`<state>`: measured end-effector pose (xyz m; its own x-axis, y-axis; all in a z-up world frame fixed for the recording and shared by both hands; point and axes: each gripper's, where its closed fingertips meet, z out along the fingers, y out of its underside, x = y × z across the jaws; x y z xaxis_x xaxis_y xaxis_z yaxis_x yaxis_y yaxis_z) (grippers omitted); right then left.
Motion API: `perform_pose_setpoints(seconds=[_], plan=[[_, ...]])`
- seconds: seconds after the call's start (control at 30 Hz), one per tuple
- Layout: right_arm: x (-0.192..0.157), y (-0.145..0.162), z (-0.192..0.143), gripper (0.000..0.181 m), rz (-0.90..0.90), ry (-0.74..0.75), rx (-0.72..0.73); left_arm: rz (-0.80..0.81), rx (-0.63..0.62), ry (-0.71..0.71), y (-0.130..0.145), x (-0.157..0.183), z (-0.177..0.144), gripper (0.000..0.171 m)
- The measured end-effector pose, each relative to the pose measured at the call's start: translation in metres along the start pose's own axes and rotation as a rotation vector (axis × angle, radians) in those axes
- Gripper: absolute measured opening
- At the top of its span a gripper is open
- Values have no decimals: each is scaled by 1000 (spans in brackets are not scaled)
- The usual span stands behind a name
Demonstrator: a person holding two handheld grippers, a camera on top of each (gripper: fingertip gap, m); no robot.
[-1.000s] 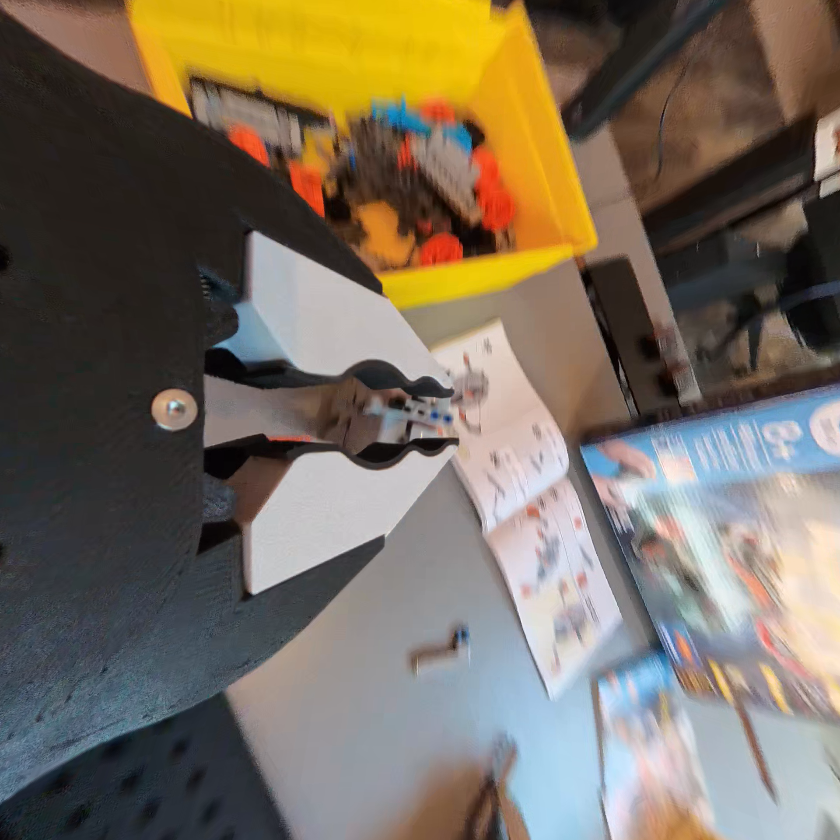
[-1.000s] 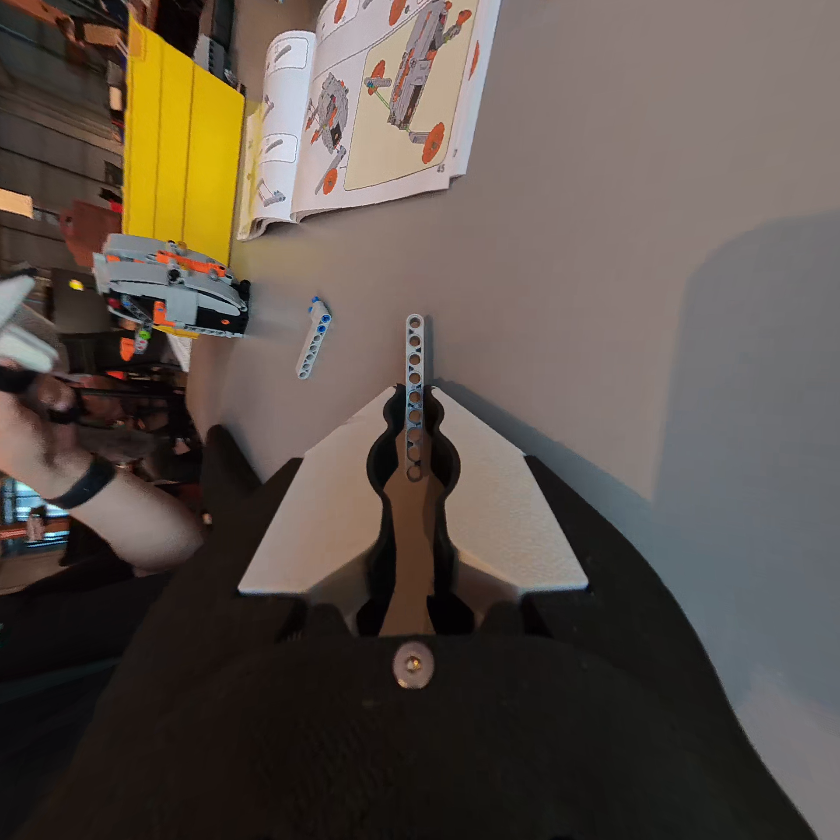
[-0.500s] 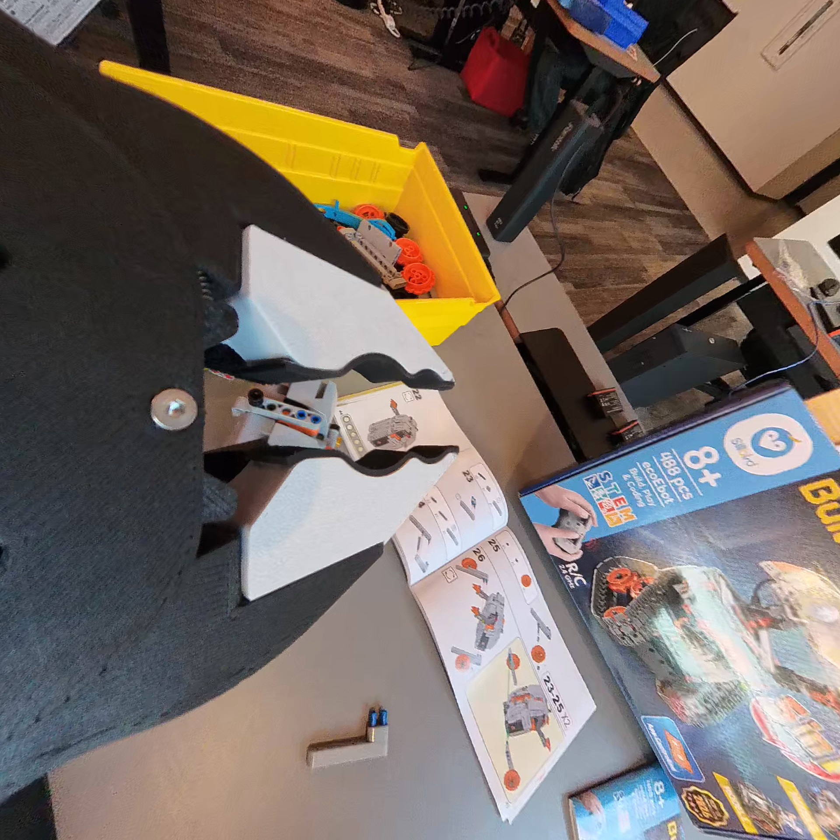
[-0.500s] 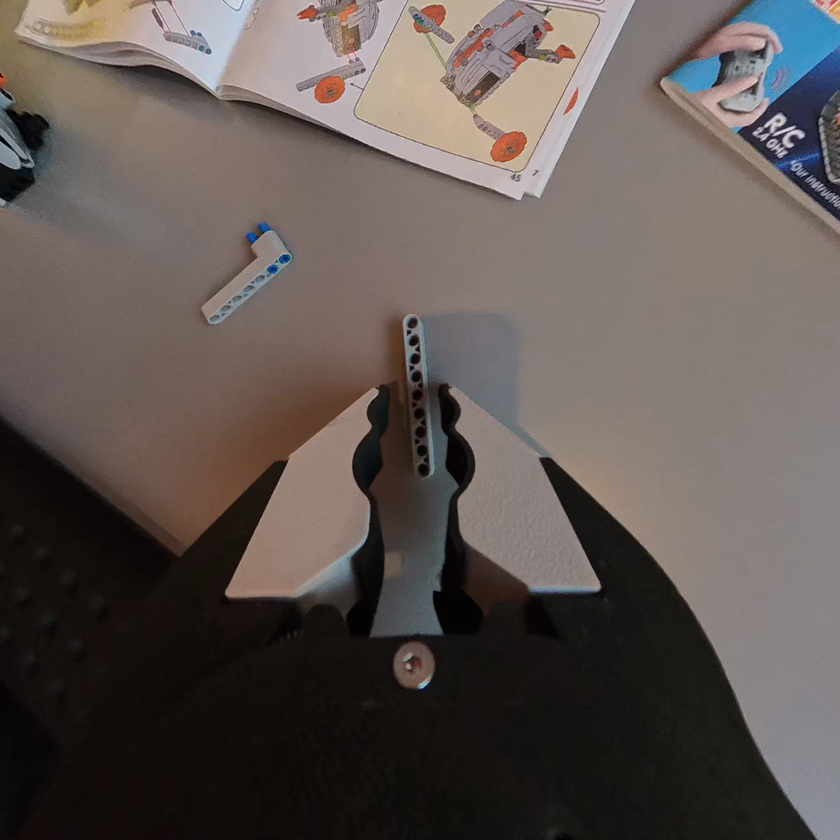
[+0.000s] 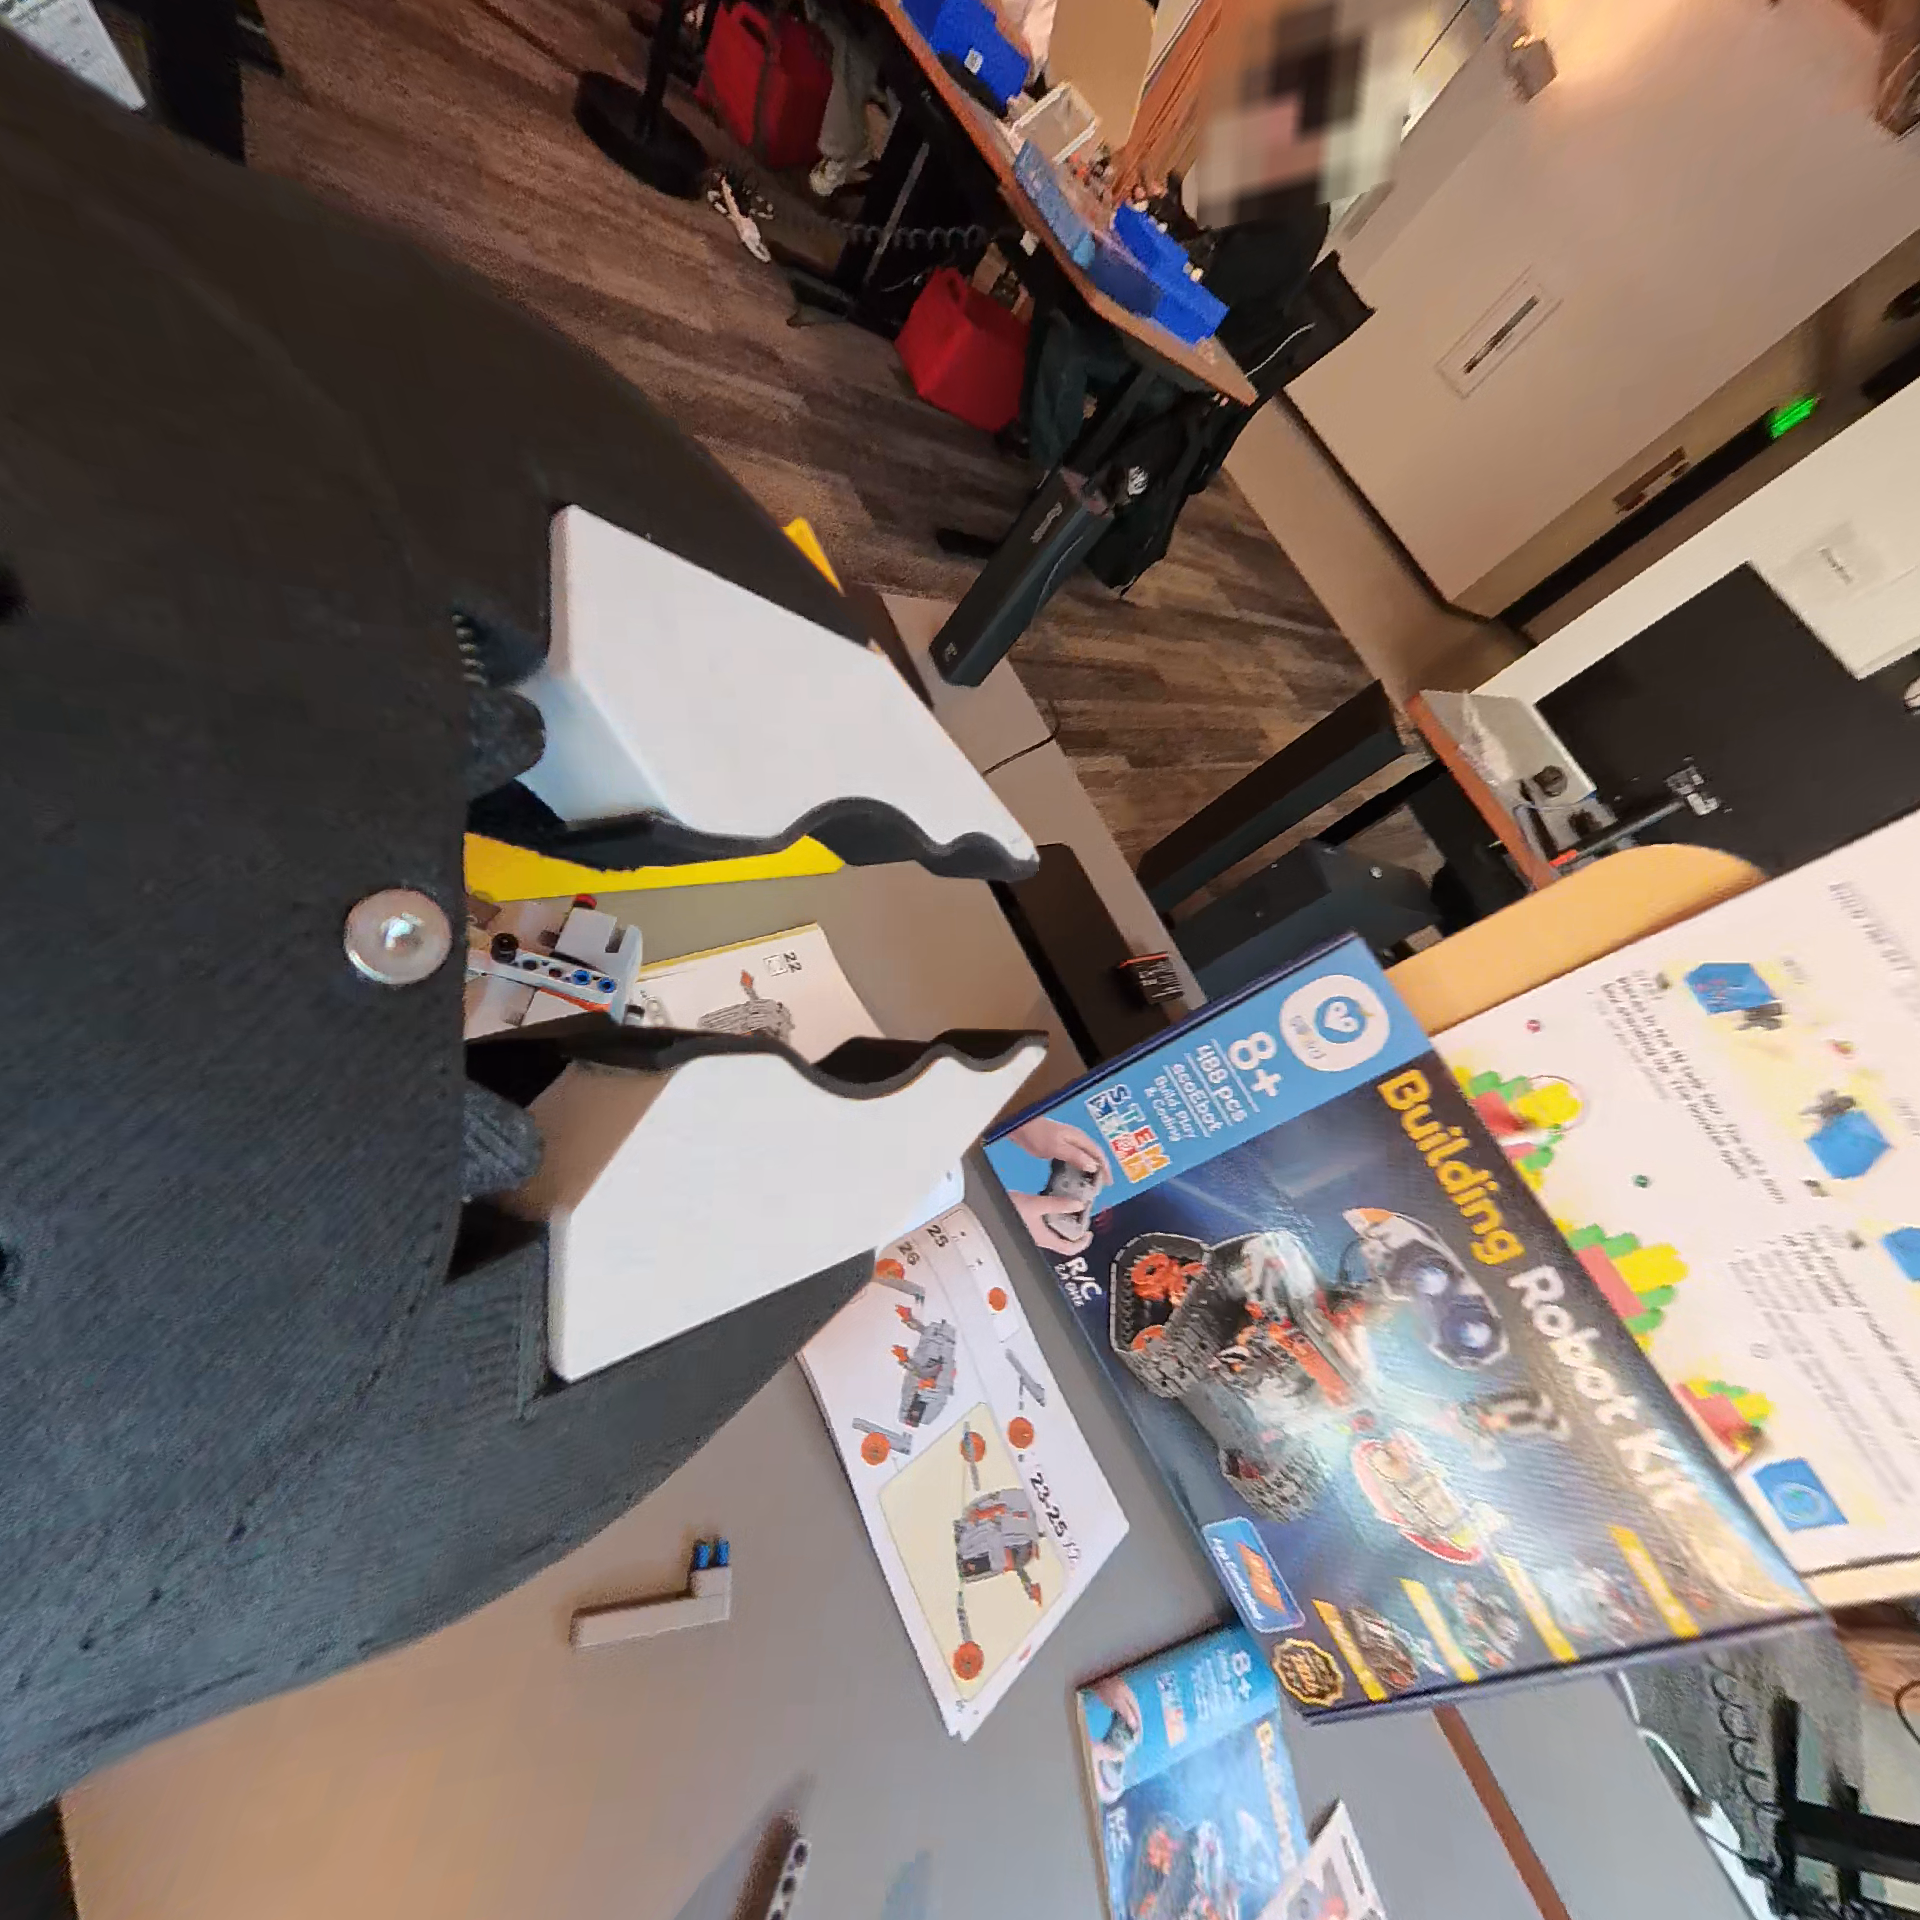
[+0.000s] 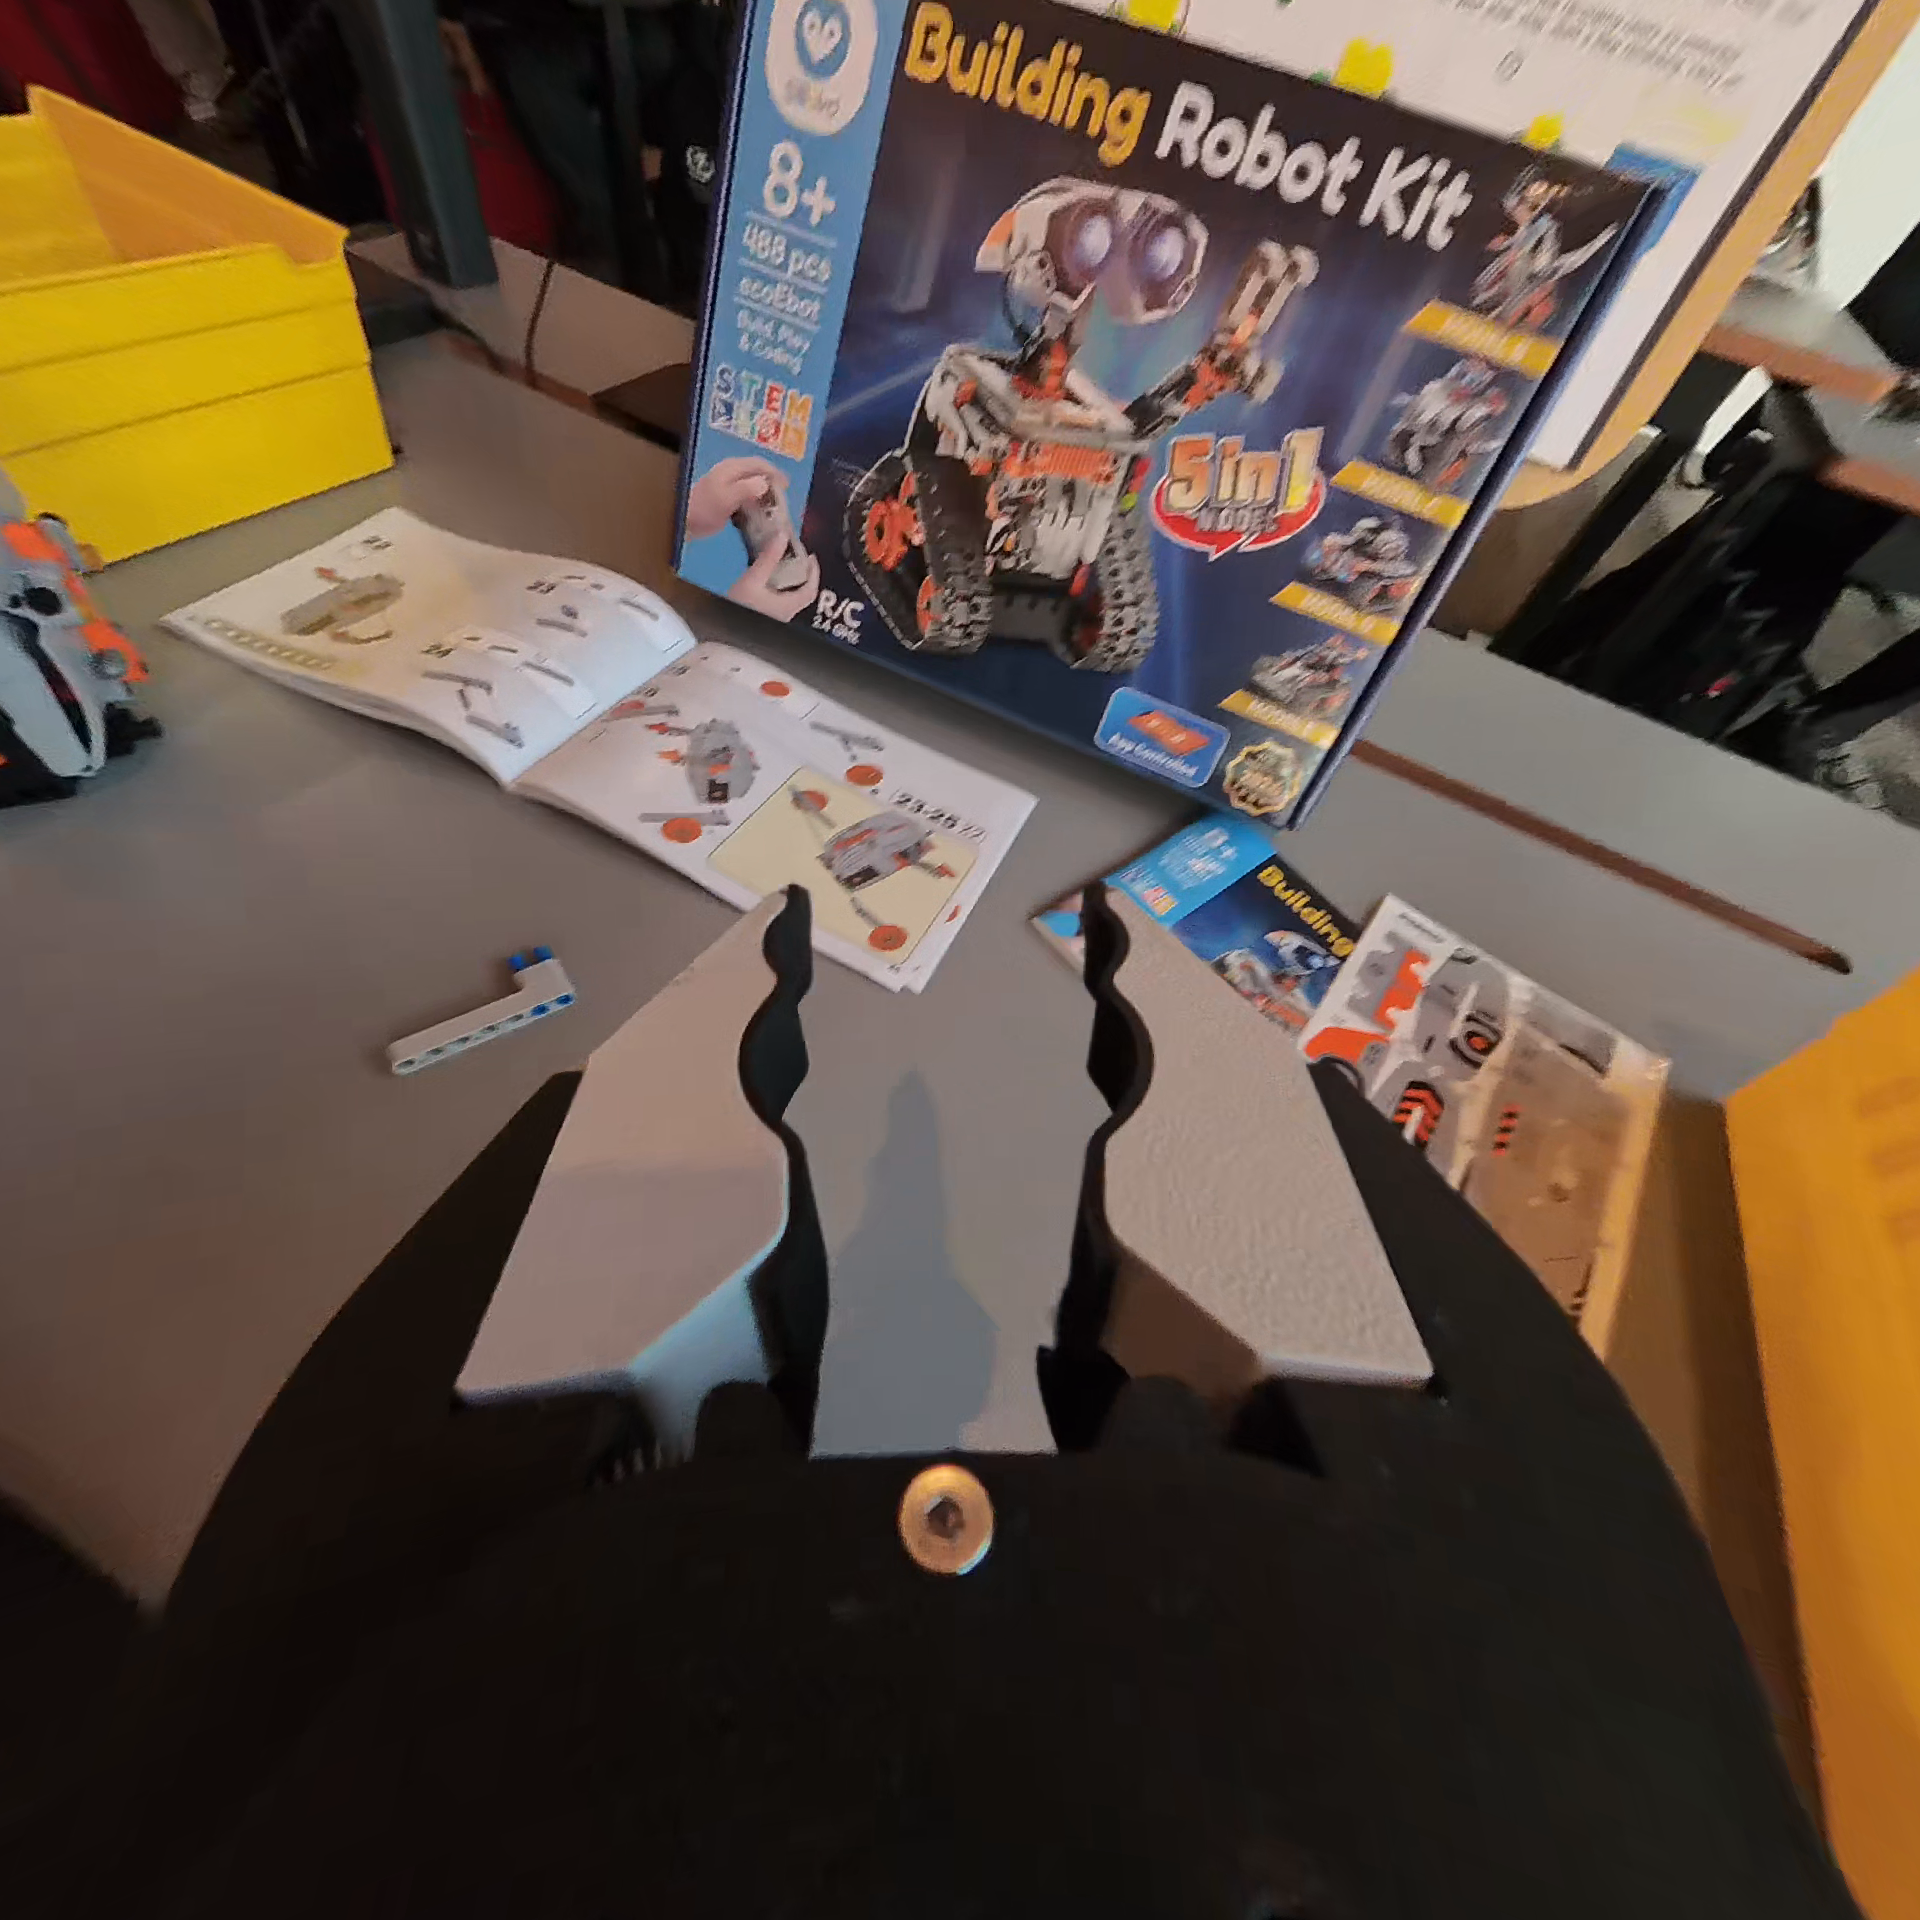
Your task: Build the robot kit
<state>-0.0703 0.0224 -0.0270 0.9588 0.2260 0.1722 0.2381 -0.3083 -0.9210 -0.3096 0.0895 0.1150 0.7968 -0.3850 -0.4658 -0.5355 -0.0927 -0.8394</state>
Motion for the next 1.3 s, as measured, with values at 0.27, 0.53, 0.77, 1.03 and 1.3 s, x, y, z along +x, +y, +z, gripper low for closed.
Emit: perform_pose_setpoints(seconds=[0.27, 0.53, 0.77, 1.03, 1.3], plan=[[36, -74, -4, 56, 52, 111, 105, 21, 52, -20, -34, 5, -23, 29], [81, -203, -48, 54, -109, 460, 210, -200, 5, 87, 20, -8, -37, 42], [75, -213, -45, 48, -140, 463, 234, -268, -42, -95, 77, -61, -68, 42], [64, -186, -11, 49, -147, 383, 137, -381, -42, -96, 98, -92, -87, 43], [29, -57, 53, 51, 34, -3, 11, -592, -27, 24, 168, -103, -85, 48]])
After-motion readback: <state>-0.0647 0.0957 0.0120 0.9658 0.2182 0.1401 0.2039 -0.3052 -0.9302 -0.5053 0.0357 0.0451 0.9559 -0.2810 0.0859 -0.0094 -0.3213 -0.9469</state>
